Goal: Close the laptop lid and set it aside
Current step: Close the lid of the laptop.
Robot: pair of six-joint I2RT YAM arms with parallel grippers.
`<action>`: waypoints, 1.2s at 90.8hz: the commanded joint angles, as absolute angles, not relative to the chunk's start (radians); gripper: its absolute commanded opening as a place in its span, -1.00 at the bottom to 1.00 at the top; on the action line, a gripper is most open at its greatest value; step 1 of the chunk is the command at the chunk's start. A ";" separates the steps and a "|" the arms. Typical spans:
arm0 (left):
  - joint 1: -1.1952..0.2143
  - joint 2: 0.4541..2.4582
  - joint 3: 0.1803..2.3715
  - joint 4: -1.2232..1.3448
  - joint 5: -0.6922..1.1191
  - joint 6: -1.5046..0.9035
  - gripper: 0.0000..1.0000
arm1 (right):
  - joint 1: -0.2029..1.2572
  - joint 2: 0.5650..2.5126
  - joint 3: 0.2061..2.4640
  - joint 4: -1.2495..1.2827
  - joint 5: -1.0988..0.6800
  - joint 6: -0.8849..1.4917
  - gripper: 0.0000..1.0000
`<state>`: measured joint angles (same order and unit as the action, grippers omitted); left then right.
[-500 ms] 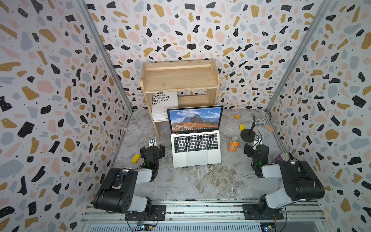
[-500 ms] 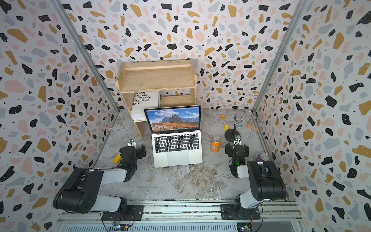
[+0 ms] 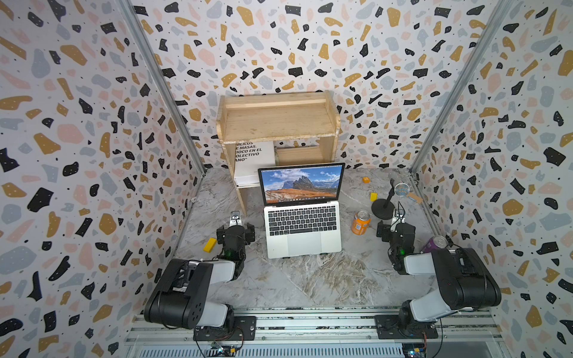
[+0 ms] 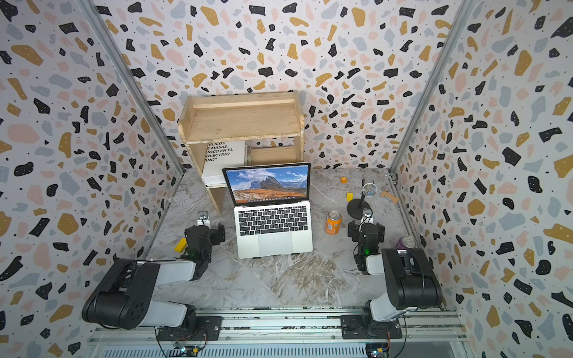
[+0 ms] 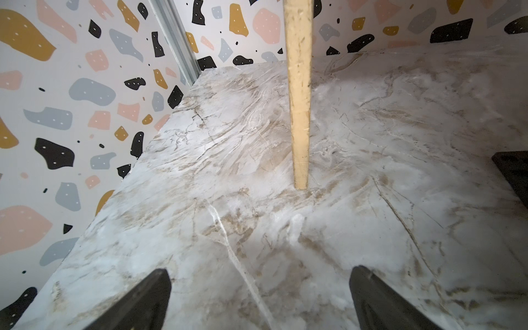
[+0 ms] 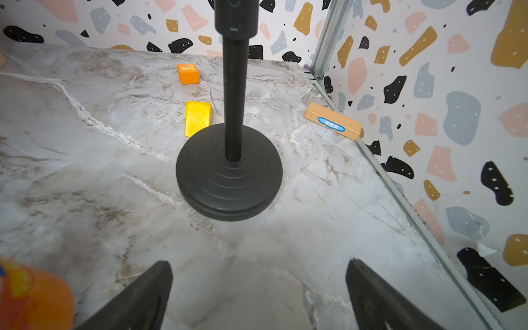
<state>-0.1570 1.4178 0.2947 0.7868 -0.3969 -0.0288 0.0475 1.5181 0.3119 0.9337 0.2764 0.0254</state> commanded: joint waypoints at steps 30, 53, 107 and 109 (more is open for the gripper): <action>-0.152 1.407 0.310 0.828 -0.388 -0.022 1.00 | 0.046 1.510 0.328 0.926 0.273 0.029 1.00; -0.169 1.142 0.422 0.405 -0.539 -0.119 1.00 | 0.055 1.319 0.289 0.805 0.405 0.067 1.00; -0.187 0.826 1.037 -0.675 -0.166 -0.609 1.00 | 0.052 0.929 1.017 -0.534 -0.016 0.661 0.80; -0.187 0.838 1.075 -0.702 -0.152 -0.607 1.00 | 0.051 0.940 1.043 -0.543 -0.046 0.669 0.78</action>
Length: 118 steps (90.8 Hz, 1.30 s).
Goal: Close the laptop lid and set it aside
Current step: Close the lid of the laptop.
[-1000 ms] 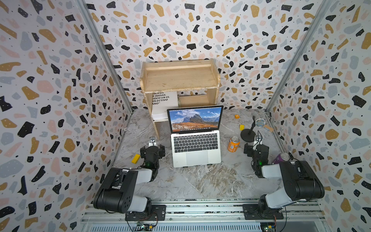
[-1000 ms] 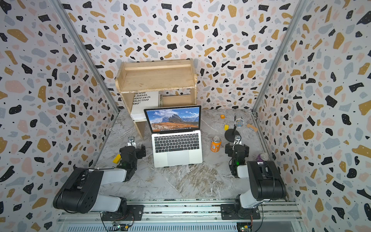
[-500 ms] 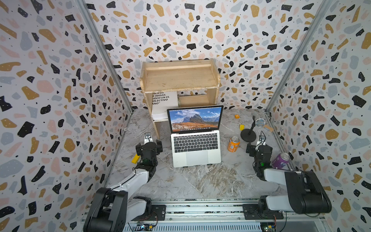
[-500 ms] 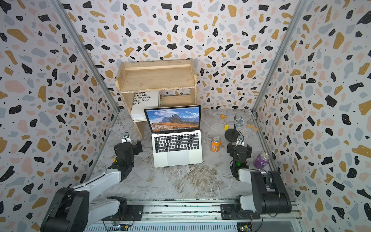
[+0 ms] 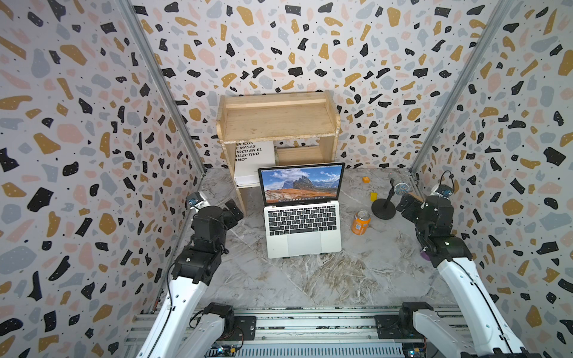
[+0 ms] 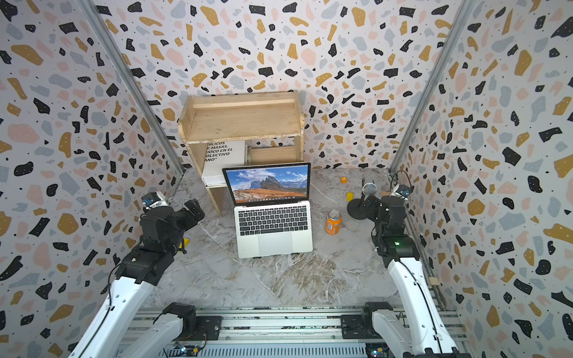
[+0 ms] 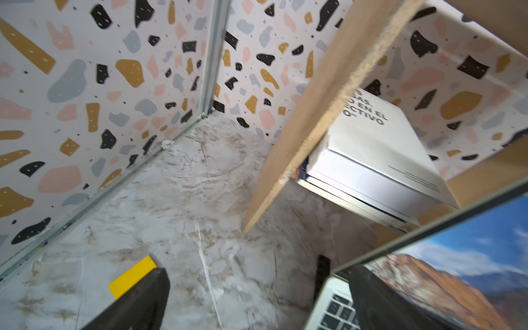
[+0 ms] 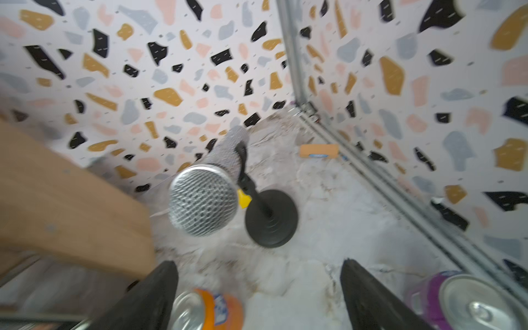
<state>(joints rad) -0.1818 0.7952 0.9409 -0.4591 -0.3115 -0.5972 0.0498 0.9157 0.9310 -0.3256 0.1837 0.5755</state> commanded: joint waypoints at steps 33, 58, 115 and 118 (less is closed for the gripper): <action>-0.187 1.069 1.420 -0.779 0.069 -0.713 1.00 | 0.194 1.243 1.586 -0.706 -0.242 0.716 0.73; -0.194 1.169 1.511 -0.749 0.068 -0.743 1.00 | 0.334 1.474 1.902 -0.821 -0.163 0.665 0.72; -0.203 1.242 1.580 -0.617 0.007 -0.828 1.00 | 0.454 1.696 2.123 -0.906 -0.021 0.597 0.65; -0.205 1.250 1.588 -0.617 0.006 -0.828 1.00 | 0.457 1.703 2.128 -0.909 -0.016 0.595 0.65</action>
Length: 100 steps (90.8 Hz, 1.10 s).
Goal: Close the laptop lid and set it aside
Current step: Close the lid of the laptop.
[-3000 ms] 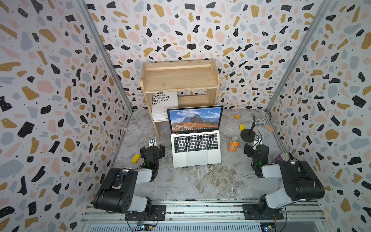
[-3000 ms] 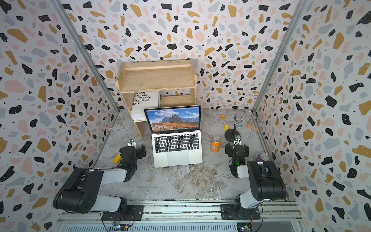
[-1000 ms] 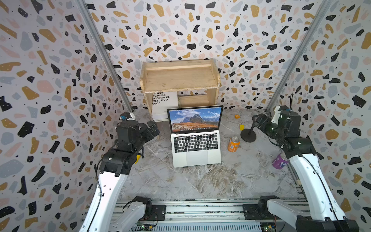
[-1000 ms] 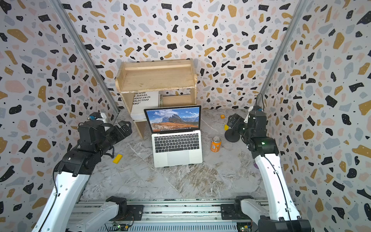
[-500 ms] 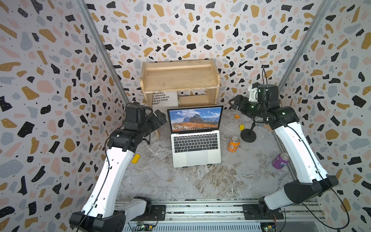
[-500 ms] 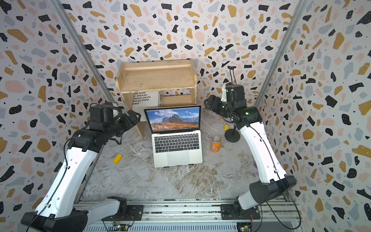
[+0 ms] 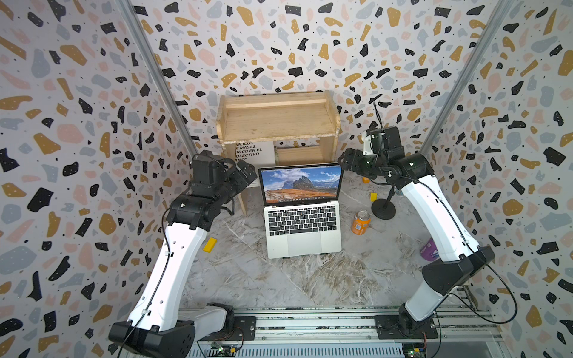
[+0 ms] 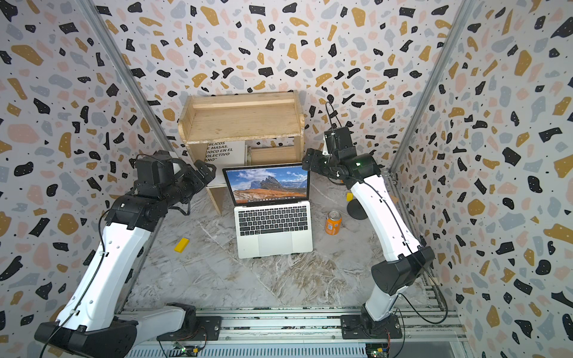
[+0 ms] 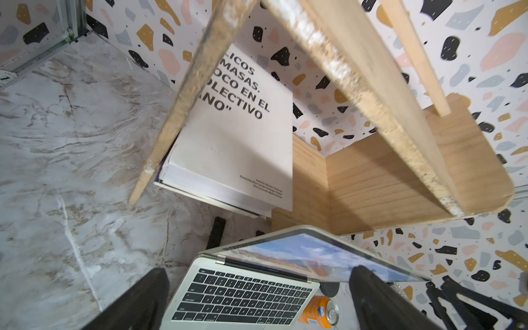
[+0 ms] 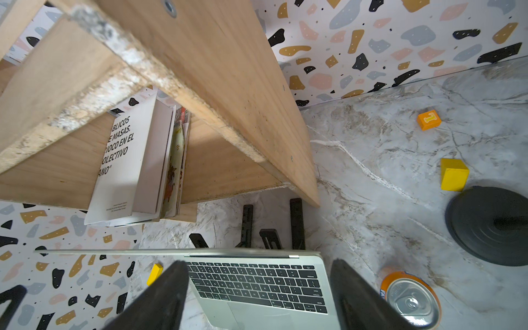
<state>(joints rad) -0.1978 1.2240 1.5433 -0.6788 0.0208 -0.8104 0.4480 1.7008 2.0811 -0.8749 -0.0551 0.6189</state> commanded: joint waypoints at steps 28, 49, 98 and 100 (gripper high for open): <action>-0.256 1.327 1.653 -0.617 -0.030 -0.820 1.00 | 0.463 1.747 2.182 -0.925 0.002 0.588 0.66; -0.292 1.351 1.659 -0.619 -0.073 -0.801 1.00 | 0.464 1.780 2.223 -0.948 0.005 0.574 0.65; -0.317 1.381 1.646 -0.628 -0.112 -0.747 1.00 | 0.469 1.818 2.253 -0.966 0.034 0.540 0.65; -0.317 1.380 1.642 -0.626 -0.113 -0.747 1.00 | 0.469 1.818 2.253 -0.966 0.034 0.538 0.65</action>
<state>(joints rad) -0.3088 1.3907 1.6356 -0.6529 -0.0929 -0.7704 0.4625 1.8153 2.2154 -0.9379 0.0166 0.5560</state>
